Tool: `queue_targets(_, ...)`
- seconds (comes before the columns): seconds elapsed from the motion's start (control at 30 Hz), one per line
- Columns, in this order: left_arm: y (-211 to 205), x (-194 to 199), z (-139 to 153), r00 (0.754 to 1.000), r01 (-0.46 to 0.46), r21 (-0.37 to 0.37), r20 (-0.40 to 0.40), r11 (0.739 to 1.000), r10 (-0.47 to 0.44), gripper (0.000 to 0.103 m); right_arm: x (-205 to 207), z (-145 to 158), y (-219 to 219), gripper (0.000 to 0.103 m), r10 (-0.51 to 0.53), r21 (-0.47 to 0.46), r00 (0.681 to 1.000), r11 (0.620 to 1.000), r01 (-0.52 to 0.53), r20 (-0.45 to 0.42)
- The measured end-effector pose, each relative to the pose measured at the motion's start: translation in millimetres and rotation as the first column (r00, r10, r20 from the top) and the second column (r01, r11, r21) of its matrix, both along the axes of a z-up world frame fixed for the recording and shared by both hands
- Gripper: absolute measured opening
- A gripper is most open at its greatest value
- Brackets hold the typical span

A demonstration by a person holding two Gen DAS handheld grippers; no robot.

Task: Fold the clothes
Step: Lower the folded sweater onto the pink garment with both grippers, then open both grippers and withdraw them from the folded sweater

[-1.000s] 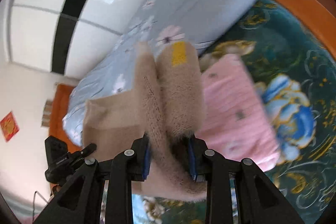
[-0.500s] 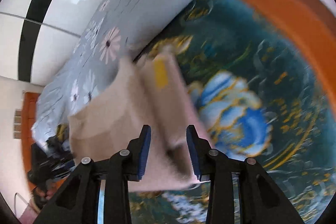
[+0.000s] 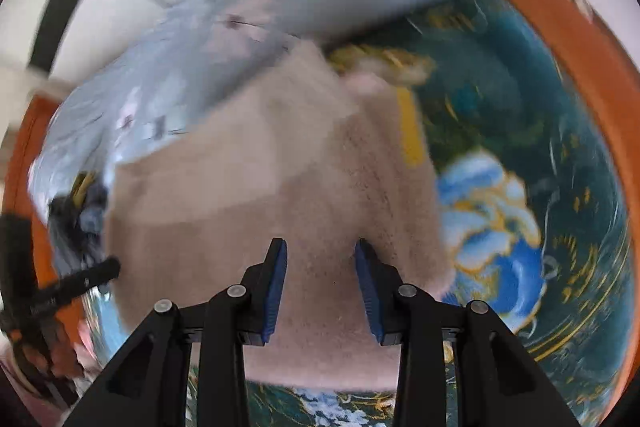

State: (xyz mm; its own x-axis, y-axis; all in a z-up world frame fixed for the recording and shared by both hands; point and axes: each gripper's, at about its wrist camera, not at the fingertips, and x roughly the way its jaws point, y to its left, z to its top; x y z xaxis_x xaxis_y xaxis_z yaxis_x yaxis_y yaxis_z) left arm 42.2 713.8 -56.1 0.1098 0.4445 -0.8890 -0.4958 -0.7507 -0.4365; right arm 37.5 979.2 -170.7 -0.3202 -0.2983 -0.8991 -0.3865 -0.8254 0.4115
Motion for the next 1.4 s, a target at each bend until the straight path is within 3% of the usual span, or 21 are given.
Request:
queue_targets(0.13, 17.6, -10.6, -19.8, 1.000, -0.003, -0.046, -0.001, 0.999, 0.003, 0.036, 6.2, -17.8, 8.4, 0.035, -0.102, -0.058, 0.995, 0.993, 0.102, 0.007)
queue_targets(0.23, 33.9, -14.1, -31.2, 0.997, 0.052, -0.117, -0.044, 0.992, -0.057, 0.037, 0.9, -17.3, 1.9, 0.035, -0.072, -0.013, 0.997, 0.997, 0.072, 0.013)
queue_targets(0.33, 41.9, -17.7, -34.9, 0.995, 0.085, -0.157, -0.037, 0.984, -0.091, 0.038, -3.4, -13.8, -2.5, 0.036, -0.045, 0.006, 0.999, 0.999, 0.045, 0.024)
queue_targets(0.47, 19.6, -19.8, -16.3, 1.000, 0.015, -0.091, 0.003, 0.996, -0.015, 0.038, 0.7, -3.4, -6.5, 0.036, -0.054, 0.020, 0.998, 0.998, 0.054, 0.032)
queue_targets(0.57, -10.5, -7.1, 0.7, 0.999, -0.037, -0.033, 0.004, 0.999, 0.038, 0.047, 20.5, 26.3, -25.5, 0.038, -0.009, 0.075, 0.998, 0.997, 0.014, -0.057)
queue_targets(0.63, -31.9, 4.3, 5.0, 0.997, -0.071, -0.016, 0.009, 0.997, 0.072, 0.051, 38.0, 33.8, -43.2, 0.049, 0.016, 0.079, 0.997, 0.997, -0.010, -0.078)
queue_targets(0.77, -60.4, 30.2, -11.1, 0.992, -0.098, -0.061, 0.074, 0.993, 0.102, 0.051, 69.0, 25.8, -81.4, 0.049, 0.052, 0.043, 0.998, 0.998, -0.051, -0.037)
queue_targets(0.87, -70.8, 46.3, -7.3, 0.994, -0.084, -0.086, 0.061, 0.993, 0.089, 0.052, 86.9, 9.9, -111.4, 0.049, 0.082, 0.007, 0.996, 0.997, -0.082, 0.037)
queue_targets(0.93, -77.7, 57.1, -4.7, 0.995, -0.074, -0.103, 0.052, 0.992, 0.080, 0.062, 96.1, 4.2, -128.0, 0.049, 0.090, -0.018, 0.993, 0.996, -0.089, 0.071)
queue_targets(1.07, -87.4, 65.3, 15.8, 0.998, -0.055, -0.087, -0.024, 0.995, 0.053, 0.071, 104.6, 15.4, -152.3, 0.051, 0.113, -0.007, 0.990, 0.994, -0.112, 0.083)
queue_targets(1.13, -94.2, 68.5, 27.3, 0.996, -0.059, -0.067, -0.069, 0.996, 0.055, 0.080, 107.5, 26.1, -160.8, 0.070, 0.125, 0.010, 0.989, 0.992, -0.126, 0.079)
queue_targets(1.27, -109.5, 75.3, 45.7, 0.989, -0.074, -0.016, -0.128, 0.997, 0.071, 0.086, 104.7, 41.1, -175.4, 0.073, 0.150, 0.045, 0.984, 0.987, -0.155, 0.091)
queue_targets(1.33, -118.9, 78.2, 51.6, 0.987, -0.080, 0.011, -0.138, 0.997, 0.080, 0.095, 104.9, 46.6, -184.1, 0.088, 0.163, 0.068, 0.981, 0.983, -0.171, 0.106)
queue_targets(1.4, -128.4, 80.6, 56.8, 0.985, -0.087, 0.039, -0.145, 0.995, 0.092, 0.099, 106.6, 52.2, -194.0, 0.090, 0.171, 0.109, 0.977, 0.977, -0.186, 0.129)
